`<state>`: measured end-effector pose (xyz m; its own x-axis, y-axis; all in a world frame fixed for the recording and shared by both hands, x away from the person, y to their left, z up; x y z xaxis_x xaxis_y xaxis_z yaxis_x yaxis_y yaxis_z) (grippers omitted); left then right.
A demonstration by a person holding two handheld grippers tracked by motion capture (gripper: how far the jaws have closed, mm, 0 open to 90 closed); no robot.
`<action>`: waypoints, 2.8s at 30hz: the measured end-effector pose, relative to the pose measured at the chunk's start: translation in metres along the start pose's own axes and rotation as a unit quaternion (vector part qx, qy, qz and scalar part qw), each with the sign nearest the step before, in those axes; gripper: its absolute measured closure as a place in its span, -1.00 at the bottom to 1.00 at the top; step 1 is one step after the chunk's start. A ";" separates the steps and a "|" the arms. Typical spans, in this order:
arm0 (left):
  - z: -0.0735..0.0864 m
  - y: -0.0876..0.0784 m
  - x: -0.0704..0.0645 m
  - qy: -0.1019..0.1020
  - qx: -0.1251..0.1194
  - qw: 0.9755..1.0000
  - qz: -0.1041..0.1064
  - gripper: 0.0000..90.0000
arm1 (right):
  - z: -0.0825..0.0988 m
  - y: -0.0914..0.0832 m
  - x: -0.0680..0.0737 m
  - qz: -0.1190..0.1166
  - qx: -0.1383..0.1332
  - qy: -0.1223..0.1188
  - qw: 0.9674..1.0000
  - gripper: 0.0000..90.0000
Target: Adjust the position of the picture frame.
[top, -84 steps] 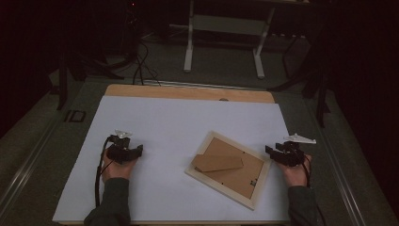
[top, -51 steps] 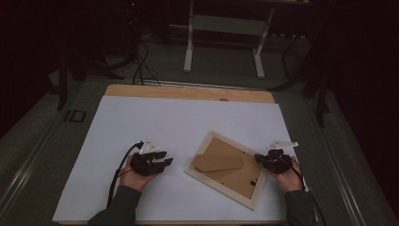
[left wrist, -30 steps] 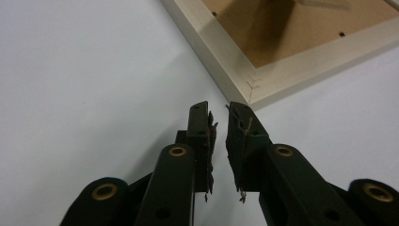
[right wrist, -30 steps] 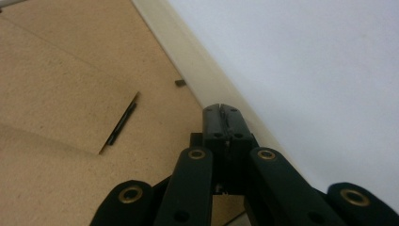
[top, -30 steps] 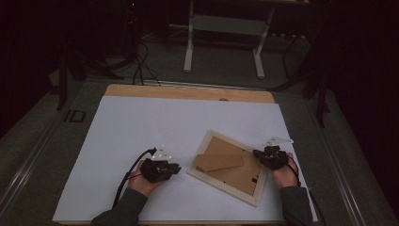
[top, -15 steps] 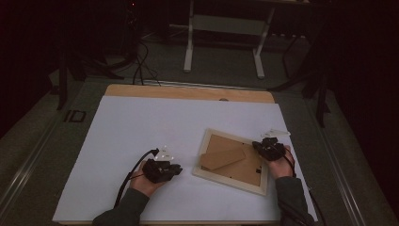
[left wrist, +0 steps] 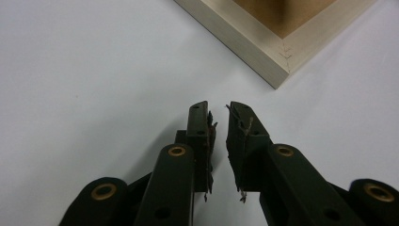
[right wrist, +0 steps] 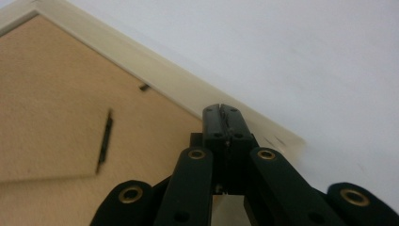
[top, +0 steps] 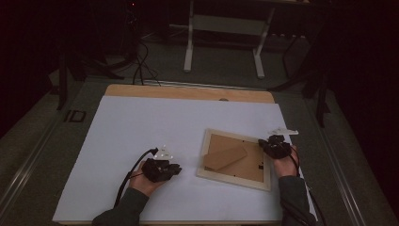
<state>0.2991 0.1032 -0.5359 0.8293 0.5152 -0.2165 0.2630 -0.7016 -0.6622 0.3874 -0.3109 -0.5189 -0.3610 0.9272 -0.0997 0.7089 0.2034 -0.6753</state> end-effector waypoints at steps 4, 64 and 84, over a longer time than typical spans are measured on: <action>0.000 0.001 -0.002 0.008 0.003 1.000 0.000 0.78 | 0.010 -0.010 -0.009 0.019 0.003 0.015 1.000 1.00; -0.003 0.021 -0.030 0.065 0.051 0.996 0.033 1.00 | 0.024 -0.008 0.000 0.006 0.051 0.086 0.995 1.00; 0.003 0.011 -0.023 0.054 0.057 0.996 0.044 0.99 | 0.015 -0.001 0.021 -0.026 0.051 0.062 0.996 1.00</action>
<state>0.2811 0.0849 -0.5402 0.8963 0.3945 -0.2025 0.1351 -0.6780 -0.7225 0.3694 -0.2962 -0.5313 -0.3134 0.9493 0.0230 0.6236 0.2240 -0.7489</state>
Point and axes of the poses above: each handheld gripper's, and its own axes: y roughly forward along the jaws, z roughly out of its underside, x roughly to its left, the point moved 1 cm from there along y, roughly forward along the jaws, and after that the axes turned 7 degrees about z, right-handed, at the moved point
